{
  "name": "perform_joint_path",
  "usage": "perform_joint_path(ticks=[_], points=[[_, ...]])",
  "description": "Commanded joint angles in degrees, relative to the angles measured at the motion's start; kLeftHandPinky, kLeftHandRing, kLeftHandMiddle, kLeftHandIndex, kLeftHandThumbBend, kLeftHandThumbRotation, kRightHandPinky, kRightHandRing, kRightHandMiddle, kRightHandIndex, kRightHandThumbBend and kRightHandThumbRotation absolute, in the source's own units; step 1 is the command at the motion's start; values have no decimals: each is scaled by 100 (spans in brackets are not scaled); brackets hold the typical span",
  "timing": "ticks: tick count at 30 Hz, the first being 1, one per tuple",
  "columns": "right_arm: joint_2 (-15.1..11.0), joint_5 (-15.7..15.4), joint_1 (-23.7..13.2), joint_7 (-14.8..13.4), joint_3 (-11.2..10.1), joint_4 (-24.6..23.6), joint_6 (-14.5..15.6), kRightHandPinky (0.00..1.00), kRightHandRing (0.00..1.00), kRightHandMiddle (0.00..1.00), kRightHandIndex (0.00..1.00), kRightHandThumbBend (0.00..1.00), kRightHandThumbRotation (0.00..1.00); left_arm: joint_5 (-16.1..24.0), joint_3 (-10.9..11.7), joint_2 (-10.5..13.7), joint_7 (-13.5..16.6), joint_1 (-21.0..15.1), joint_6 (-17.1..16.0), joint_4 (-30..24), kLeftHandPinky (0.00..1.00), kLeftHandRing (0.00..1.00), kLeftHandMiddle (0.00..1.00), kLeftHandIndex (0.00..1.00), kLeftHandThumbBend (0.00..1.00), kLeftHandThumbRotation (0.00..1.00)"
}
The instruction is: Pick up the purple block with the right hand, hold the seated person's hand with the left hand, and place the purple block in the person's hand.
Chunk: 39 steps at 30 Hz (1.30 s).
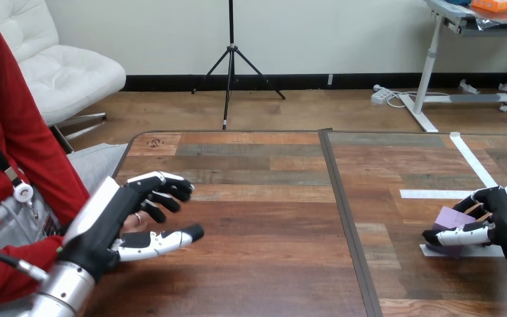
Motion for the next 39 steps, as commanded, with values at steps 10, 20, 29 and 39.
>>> perform_joint_path(ticks=[10, 20, 29, 39], points=[[-116, 94, -282, -102, -58, -201, -383, 43, 44, 47, 46, 82, 0, 950, -56, 674, -134, 99, 997, -2661, 60, 74, 78, 76, 99, 30], [-121, 90, -303, -113, -56, -219, -427, 44, 45, 48, 47, 82, 0, 1278, -132, 833, -433, 192, 1536, -3111, 65, 75, 80, 79, 100, 22], [-108, 120, -328, -76, -79, -224, -421, 44, 46, 48, 47, 82, 0, 1594, -212, 898, -579, 181, 1961, -3272, 68, 76, 80, 79, 100, 20], [-100, 113, -348, -96, -55, -229, -440, 44, 46, 49, 47, 81, 0, 1737, -348, 1083, -631, 143, 2347, -3310, 70, 77, 81, 80, 100, 15]])
